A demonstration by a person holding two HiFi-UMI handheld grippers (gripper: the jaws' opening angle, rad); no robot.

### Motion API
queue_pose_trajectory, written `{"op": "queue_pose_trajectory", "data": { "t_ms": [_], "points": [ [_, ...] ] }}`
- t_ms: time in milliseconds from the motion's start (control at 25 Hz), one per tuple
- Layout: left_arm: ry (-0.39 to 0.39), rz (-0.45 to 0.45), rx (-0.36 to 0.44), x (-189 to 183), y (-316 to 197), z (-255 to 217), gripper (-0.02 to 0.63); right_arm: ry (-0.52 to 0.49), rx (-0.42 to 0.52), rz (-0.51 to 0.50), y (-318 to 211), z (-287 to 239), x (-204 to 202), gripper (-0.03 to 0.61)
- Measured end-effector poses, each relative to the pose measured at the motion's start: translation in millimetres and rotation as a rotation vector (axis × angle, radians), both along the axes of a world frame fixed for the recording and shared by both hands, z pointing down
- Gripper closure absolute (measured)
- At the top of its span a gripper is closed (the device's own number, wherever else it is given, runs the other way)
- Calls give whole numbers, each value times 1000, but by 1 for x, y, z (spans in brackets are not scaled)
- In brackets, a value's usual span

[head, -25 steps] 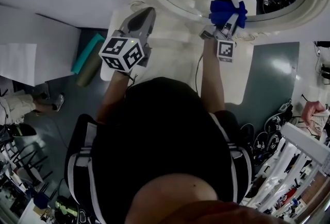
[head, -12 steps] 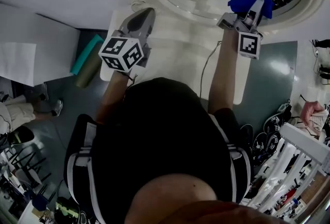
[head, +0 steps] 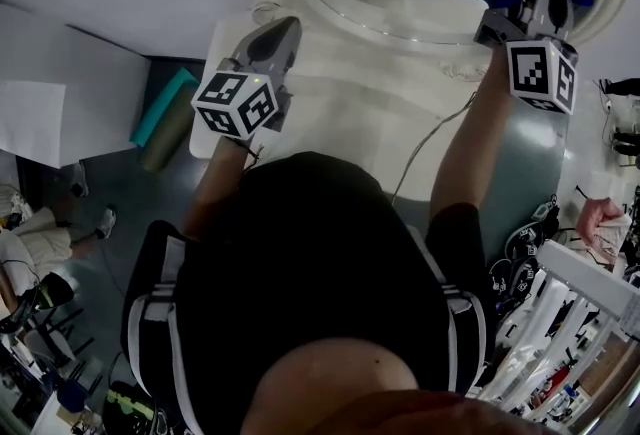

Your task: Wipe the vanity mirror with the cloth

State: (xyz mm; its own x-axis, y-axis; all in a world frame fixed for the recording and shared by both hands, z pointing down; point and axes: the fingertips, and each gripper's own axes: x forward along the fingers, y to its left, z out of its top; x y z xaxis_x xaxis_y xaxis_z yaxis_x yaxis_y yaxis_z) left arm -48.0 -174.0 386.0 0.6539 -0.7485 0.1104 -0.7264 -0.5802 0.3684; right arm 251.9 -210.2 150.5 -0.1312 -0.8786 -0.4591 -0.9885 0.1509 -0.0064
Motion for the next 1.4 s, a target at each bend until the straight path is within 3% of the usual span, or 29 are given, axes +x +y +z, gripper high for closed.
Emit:
{"op": "queue_pose_trajectory", "data": {
  "t_ms": [400, 520, 920, 1160, 1400],
  "points": [
    [-2, 9, -14, 6, -2, 2, 603, 560, -53, 48, -12, -48, -60, 538],
    [-6, 12, -19, 8, -1, 2, 603, 687, -59, 50, -13, -48, -76, 538],
    [-5, 13, -37, 13, -6, 2, 603, 985, -106, -5, -19, -18, -113, 538],
    [-9, 6, -39, 11, -6, 4, 603, 1093, -168, -20, -23, 24, -123, 538],
    [-17, -2, -43, 10, -4, 9, 603, 1131, -224, -60, -25, 73, -129, 538]
  ]
}}
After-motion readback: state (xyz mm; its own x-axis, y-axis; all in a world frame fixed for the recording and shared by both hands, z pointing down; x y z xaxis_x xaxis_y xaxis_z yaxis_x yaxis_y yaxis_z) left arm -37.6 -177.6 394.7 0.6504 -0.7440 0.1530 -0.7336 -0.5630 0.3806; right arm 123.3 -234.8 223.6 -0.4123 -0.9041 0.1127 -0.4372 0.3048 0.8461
